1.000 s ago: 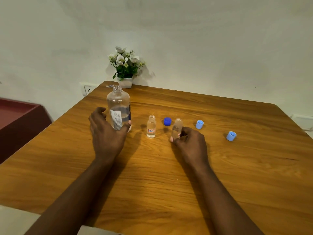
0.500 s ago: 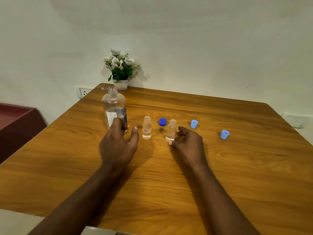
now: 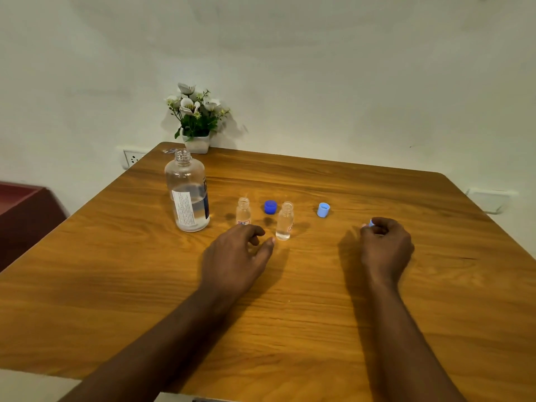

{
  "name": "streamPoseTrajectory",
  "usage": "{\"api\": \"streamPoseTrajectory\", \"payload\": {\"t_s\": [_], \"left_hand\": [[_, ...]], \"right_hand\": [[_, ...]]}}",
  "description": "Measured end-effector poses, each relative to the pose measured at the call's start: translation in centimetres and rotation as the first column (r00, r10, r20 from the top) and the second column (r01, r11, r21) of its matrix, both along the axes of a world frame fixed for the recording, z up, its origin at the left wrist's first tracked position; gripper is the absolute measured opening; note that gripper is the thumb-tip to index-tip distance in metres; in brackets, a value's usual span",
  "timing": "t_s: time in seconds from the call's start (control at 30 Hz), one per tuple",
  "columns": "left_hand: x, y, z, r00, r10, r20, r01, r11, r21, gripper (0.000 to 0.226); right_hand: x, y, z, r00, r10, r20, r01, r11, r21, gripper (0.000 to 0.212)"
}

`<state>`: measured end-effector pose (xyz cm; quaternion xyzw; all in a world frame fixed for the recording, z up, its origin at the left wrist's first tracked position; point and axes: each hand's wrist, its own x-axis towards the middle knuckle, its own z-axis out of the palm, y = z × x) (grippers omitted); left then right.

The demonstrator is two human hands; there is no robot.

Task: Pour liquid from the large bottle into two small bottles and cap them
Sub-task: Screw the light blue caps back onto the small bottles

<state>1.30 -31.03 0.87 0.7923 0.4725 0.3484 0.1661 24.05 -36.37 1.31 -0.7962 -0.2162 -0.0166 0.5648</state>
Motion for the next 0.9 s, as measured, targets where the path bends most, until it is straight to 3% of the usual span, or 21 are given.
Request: {"api": "streamPoseTrajectory", "payload": {"t_s": [0.13,0.37,0.6,0.9], "left_hand": [[1.7,0.2,-0.2,1.000,0.009,0.003,-0.009,0.996,-0.083,0.054],[3.5,0.6,-0.2,0.999,0.049,0.021,-0.046,0.990,-0.132,0.064],[4.7,1.1,0.0,0.997,0.054,0.056,-0.046,0.989,-0.138,0.053],[5.4,1.8,0.1,0.996,0.042,0.080,-0.027,0.982,-0.185,0.045]], "right_hand": [[1.4,0.1,-0.6,0.998,-0.060,0.004,0.061,0.997,-0.049,0.038],[2.2,0.8,-1.2,0.995,-0.061,0.081,0.077,0.972,-0.221,0.059],[3.0,1.0,-1.6,0.991,-0.048,0.126,0.079,0.963,-0.259,0.027],[2.9,1.2,-0.8,0.996,0.019,0.082,-0.001,0.977,-0.213,0.027]]}}
